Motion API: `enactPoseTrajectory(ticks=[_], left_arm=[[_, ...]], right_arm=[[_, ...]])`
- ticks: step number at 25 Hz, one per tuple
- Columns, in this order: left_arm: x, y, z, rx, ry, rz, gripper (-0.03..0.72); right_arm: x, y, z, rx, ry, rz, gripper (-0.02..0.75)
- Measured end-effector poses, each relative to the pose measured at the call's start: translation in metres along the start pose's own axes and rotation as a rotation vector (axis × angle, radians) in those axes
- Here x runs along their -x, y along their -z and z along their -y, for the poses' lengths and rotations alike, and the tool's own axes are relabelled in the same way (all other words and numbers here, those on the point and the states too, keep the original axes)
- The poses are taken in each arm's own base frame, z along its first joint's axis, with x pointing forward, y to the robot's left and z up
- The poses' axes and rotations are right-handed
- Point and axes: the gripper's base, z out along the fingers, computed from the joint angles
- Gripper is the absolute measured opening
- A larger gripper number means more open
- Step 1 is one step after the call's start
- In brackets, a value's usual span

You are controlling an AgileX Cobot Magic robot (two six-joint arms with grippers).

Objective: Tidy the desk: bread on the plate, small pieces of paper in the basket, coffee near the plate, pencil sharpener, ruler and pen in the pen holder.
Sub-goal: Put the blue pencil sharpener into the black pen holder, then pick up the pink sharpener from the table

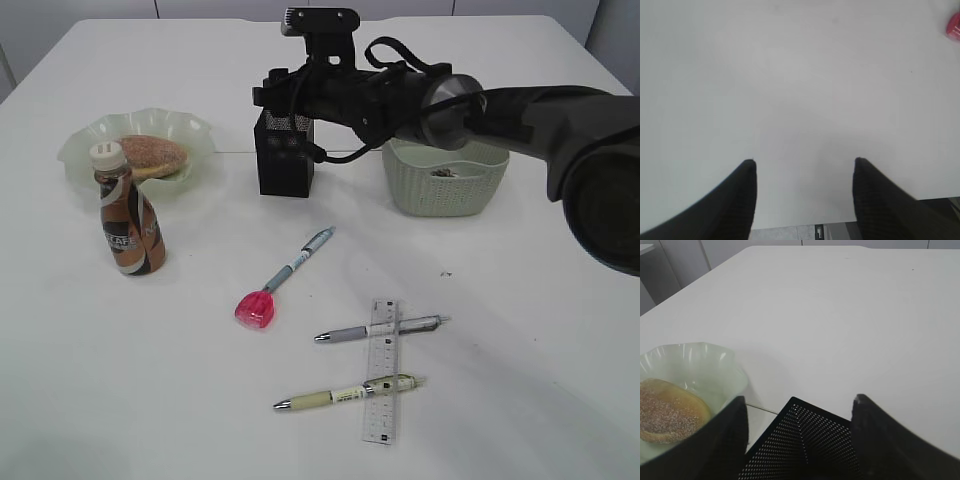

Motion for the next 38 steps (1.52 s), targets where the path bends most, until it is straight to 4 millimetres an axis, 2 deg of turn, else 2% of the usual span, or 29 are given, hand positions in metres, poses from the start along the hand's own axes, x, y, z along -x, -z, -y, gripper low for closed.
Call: enactPoseTrajectory(ticks=[4, 18, 21, 28, 31, 38], left_arm=[[0.000, 0.000, 0.000, -0.002, 0.001, 0.000, 0.442], [0.000, 0.000, 0.000, -0.002, 0.001, 0.000, 0.442], [0.000, 0.000, 0.000, -0.002, 0.001, 0.000, 0.442], [0.000, 0.000, 0.000, -0.002, 0.001, 0.000, 0.442], [0.000, 0.000, 0.000, -0.004, 0.001, -0.001, 0.442], [0.000, 0.000, 0.002, -0.012, 0.002, -0.002, 0.442]], right_arm=[[0.000, 0.000, 0.000, 0.000, -0.010, 0.000, 0.512], [-0.001, 0.000, 0.001, -0.008, -0.013, -0.025, 0.513], [0.006, 0.007, 0.001, -0.025, -0.013, -0.067, 0.512], [0.052, 0.040, -0.001, -0.070, -0.019, -0.144, 0.512], [0.068, 0.060, -0.001, -0.106, -0.033, -0.240, 0.512], [0.091, 0.113, -0.003, -0.164, -0.105, -0.518, 0.512]])
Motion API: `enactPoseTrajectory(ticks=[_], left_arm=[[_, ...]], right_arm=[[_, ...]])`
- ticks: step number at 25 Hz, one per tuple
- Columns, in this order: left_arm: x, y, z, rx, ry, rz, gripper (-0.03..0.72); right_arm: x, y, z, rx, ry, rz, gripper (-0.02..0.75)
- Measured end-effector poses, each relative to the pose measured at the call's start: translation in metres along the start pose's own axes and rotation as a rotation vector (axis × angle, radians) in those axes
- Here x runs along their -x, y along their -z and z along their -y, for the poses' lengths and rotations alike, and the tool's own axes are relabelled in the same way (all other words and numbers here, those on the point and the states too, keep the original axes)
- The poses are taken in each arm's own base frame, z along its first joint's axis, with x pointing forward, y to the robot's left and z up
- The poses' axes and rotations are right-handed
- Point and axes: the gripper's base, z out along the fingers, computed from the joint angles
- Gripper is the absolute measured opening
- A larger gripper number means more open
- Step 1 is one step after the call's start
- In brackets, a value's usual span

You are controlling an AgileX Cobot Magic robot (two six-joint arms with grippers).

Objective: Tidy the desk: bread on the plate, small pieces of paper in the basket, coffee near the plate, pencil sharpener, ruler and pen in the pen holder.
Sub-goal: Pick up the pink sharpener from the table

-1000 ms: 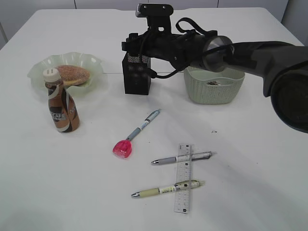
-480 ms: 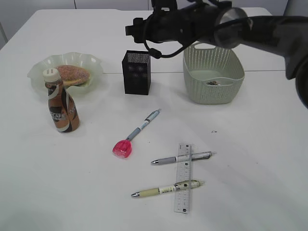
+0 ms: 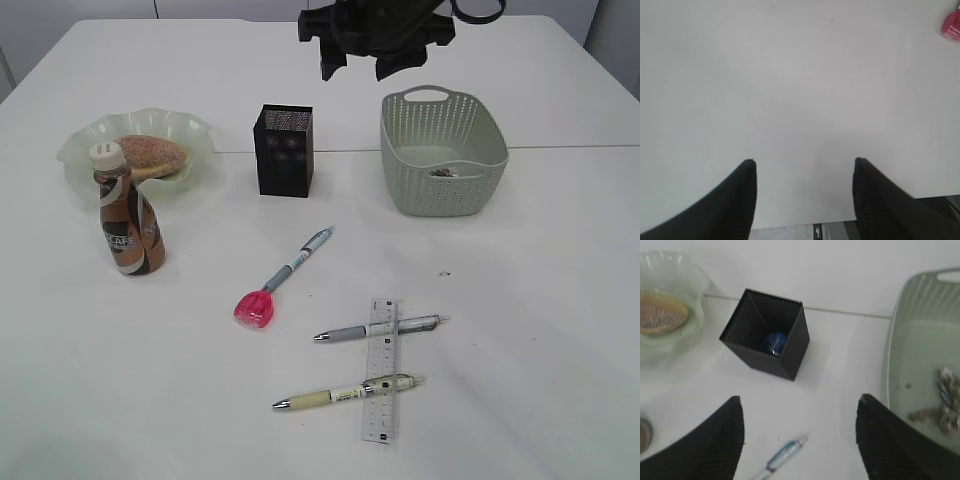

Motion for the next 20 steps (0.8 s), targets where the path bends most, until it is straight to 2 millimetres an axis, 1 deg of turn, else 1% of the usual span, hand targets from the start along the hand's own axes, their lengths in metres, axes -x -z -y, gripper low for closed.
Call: enactPoseTrajectory(ticks=[3, 6, 8, 11, 15, 18, 20], left_arm=[[-0.001, 0.000, 0.007, -0.010, -0.027, 0.000, 0.442], [-0.003, 0.001, 0.020, -0.034, -0.077, -0.002, 0.442], [-0.006, 0.002, 0.029, -0.056, -0.109, -0.004, 0.442], [-0.009, 0.003, 0.042, -0.095, -0.146, -0.011, 0.442], [-0.010, 0.007, 0.050, -0.131, -0.162, -0.009, 0.442], [-0.004, 0.012, 0.053, -0.146, -0.159, 0.007, 0.445], [0.003, 0.013, 0.057, -0.163, -0.161, 0.013, 0.456]], right_arm=[[-0.004, 0.025, 0.000, 0.006, -0.030, -0.103, 0.512], [-0.010, 0.041, -0.001, 0.013, -0.050, -0.204, 0.512], [-0.015, 0.047, 0.000, 0.010, -0.056, -0.269, 0.512], [-0.017, 0.050, -0.002, 0.023, -0.062, -0.294, 0.512], [-0.017, 0.058, -0.012, 0.143, -0.043, -0.310, 0.512], [-0.015, 0.067, -0.015, 0.190, -0.031, -0.299, 0.512], [-0.013, 0.074, -0.016, 0.200, -0.017, -0.286, 0.512]])
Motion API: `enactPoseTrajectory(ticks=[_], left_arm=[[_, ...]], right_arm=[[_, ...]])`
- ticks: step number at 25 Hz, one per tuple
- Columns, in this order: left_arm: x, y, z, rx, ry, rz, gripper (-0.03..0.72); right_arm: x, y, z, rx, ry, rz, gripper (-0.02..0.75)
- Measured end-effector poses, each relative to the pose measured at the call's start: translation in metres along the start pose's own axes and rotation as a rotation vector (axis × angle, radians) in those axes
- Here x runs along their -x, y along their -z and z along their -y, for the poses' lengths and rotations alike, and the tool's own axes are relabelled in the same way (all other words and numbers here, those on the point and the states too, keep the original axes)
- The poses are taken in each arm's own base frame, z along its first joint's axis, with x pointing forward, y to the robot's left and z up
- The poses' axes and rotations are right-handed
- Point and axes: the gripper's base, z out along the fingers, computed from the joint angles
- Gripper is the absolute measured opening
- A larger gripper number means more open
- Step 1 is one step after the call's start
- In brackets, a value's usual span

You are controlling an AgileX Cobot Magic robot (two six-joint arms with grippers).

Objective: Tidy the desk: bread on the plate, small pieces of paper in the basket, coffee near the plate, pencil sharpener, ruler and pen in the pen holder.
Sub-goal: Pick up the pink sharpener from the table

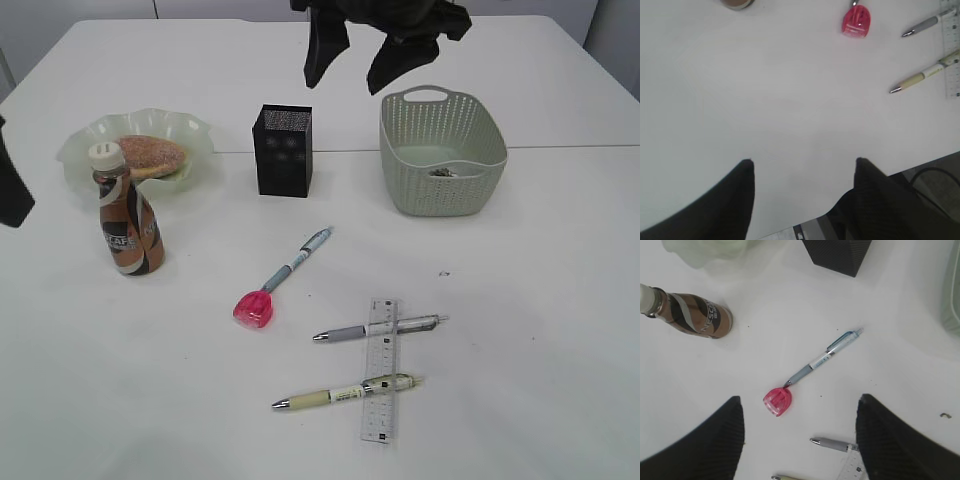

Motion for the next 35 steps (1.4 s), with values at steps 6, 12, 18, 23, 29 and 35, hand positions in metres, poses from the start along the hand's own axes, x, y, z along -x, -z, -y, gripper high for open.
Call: enactPoseTrajectory(ticks=[6, 12, 18, 23, 29, 35], left_arm=[[0.027, -0.003, 0.016, -0.053, -0.030, 0.009, 0.496], [0.056, -0.031, 0.047, -0.071, -0.106, -0.043, 0.499], [0.076, -0.088, 0.056, -0.048, -0.113, -0.163, 0.499], [0.078, -0.139, 0.057, -0.017, -0.109, -0.285, 0.515], [0.082, -0.190, 0.063, 0.006, -0.125, -0.352, 0.565], [0.098, -0.218, 0.087, 0.018, -0.185, -0.333, 0.571]], right_arm=[[-0.001, 0.018, 0.000, -0.014, 0.040, 0.034, 0.512], [-0.010, 0.019, 0.033, -0.057, -0.027, -0.011, 0.511], [-0.039, -0.004, 0.085, -0.129, -0.126, -0.163, 0.512], [-0.065, -0.029, 0.098, -0.143, -0.125, -0.289, 0.512], [-0.072, -0.035, 0.100, -0.142, -0.105, -0.321, 0.511], [-0.072, -0.035, 0.100, -0.141, -0.100, -0.318, 0.511]])
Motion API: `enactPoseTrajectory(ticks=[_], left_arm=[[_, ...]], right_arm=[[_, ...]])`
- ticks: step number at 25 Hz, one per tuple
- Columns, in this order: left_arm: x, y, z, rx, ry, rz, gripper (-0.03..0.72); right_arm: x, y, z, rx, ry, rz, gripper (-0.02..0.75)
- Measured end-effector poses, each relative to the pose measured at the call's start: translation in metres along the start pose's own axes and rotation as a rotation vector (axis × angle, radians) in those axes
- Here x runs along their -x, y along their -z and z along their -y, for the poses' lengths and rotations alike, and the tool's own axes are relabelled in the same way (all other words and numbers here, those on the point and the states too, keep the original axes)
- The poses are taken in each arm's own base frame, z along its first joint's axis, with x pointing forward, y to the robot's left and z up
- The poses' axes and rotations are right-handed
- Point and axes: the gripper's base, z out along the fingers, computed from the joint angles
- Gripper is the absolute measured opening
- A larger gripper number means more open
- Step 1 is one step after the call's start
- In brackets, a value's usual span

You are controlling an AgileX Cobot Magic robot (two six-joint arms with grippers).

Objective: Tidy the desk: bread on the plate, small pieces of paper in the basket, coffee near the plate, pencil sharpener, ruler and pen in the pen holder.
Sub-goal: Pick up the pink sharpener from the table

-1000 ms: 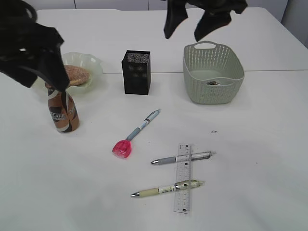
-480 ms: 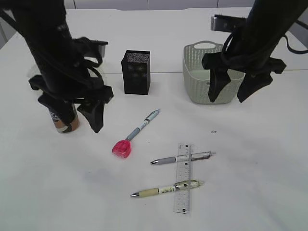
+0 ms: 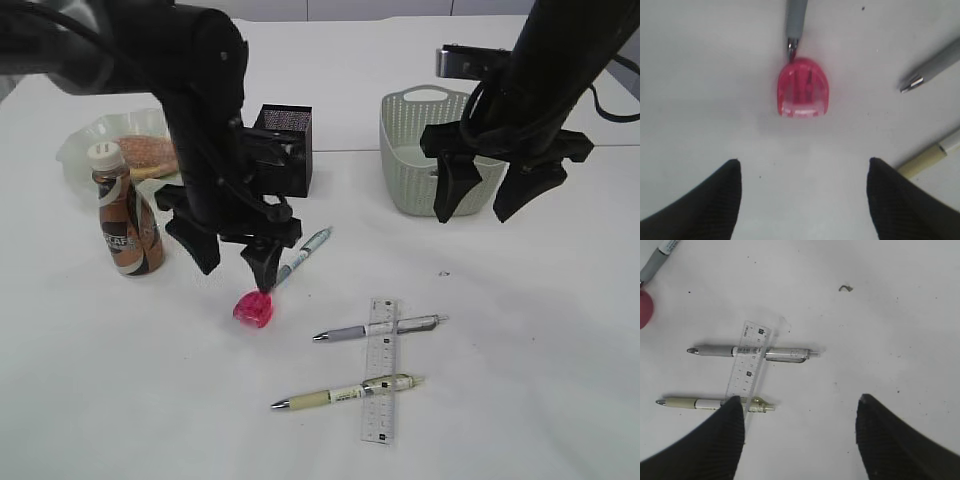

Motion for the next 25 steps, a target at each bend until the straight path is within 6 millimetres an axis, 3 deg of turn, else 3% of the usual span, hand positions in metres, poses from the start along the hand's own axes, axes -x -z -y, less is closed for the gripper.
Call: enactPoseTrajectory(ticks=[7, 17, 25], left_arm=[[0.024, -0.020, 0.003, 0.021, -0.020, 0.005, 0.571], [0.026, -0.052, 0.001, 0.031, -0.036, -0.063, 0.571], [0.027, -0.061, 0.001, 0.033, -0.036, -0.080, 0.571]], right_arm=[[0.000, 0.000, 0.000, 0.000, 0.004, 0.002, 0.511], [0.000, 0.000, 0.000, 0.000, 0.010, 0.002, 0.511], [0.000, 0.000, 0.000, 0.000, 0.012, 0.002, 0.511]])
